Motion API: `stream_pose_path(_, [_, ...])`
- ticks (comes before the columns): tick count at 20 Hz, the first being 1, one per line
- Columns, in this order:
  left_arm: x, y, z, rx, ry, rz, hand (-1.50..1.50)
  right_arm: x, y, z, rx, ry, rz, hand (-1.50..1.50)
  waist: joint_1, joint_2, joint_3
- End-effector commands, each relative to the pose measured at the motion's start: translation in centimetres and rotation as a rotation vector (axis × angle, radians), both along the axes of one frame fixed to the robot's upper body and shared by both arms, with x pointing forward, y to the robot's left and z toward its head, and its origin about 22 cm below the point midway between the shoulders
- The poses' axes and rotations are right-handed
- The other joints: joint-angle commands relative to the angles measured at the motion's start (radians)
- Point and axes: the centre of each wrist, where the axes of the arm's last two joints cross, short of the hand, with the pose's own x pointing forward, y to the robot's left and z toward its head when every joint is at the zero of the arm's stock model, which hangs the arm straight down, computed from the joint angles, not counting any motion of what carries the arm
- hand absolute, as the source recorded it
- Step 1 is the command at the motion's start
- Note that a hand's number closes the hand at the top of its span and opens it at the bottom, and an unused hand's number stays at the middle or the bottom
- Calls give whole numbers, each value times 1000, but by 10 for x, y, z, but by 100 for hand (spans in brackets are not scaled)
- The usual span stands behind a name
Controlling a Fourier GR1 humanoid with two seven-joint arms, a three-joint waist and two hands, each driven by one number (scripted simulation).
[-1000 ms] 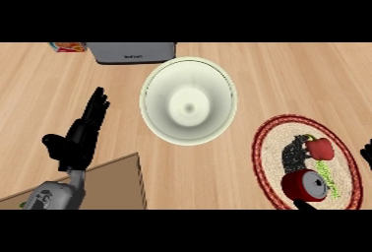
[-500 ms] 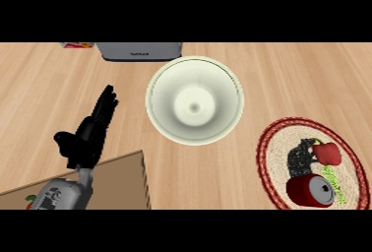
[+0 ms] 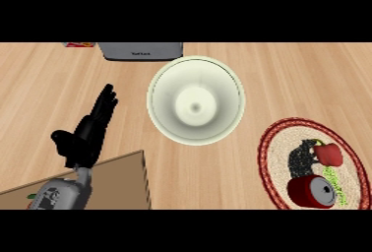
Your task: Pick the can from the placemat and place it in the bowl
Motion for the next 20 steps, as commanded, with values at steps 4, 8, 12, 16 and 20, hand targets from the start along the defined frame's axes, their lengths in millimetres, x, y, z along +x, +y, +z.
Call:
stream_pose_path(4, [7,2,6,-8,-19,9,0,-3,3,-19,54,49,48,-150,-6,-1,1])
stream_pose_path(8, [-1,3,5,9,3,2,0,-2,-6,-22,58,50,63,-150,-4,-1,1])
stream_pose_path(12, [4,-1,6,-4,5,15,0,-24,-9,-27,131,-29,70,-150,-11,-2,1])
stream_pose_path(16, [-13,8,-6,3,5,-4,0,-24,-13,-22,163,-58,68,-150,-6,-2,1])
stream_pose_path(20, [5,-5,-11,-10,-14,13,0,-14,-13,-27,208,-77,73,-150,-7,-1,1])
